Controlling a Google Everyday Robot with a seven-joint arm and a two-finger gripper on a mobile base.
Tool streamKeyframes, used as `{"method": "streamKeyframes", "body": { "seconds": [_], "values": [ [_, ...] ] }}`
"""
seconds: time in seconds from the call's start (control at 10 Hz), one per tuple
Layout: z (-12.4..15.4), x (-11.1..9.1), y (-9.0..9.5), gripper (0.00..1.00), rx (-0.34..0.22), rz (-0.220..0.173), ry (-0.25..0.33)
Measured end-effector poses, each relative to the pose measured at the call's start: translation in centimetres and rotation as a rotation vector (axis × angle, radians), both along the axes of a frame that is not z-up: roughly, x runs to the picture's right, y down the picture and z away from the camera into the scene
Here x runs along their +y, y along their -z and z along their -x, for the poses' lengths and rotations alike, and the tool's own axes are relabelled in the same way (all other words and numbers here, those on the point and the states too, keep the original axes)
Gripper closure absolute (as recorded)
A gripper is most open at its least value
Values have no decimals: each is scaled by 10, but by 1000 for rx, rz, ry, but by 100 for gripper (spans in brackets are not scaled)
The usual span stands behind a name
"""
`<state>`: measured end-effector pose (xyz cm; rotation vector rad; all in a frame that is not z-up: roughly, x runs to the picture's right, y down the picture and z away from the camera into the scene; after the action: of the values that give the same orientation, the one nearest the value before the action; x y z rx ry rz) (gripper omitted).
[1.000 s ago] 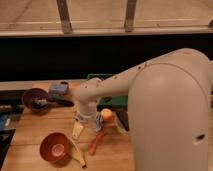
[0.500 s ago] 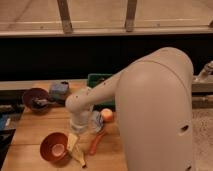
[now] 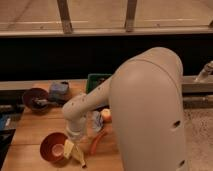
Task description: Place banana in table surface
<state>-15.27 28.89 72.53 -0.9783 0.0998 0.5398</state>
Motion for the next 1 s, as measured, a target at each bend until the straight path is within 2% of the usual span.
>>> {"method": "streamKeyframes", "body": {
  "seconds": [0.7, 0.8, 1.0],
  "values": [
    [9, 32, -20, 22, -13, 55, -42],
    [8, 30, -19, 28, -12, 53, -43],
    [5, 25, -18, 50, -9, 50, -45]
  ]
}}
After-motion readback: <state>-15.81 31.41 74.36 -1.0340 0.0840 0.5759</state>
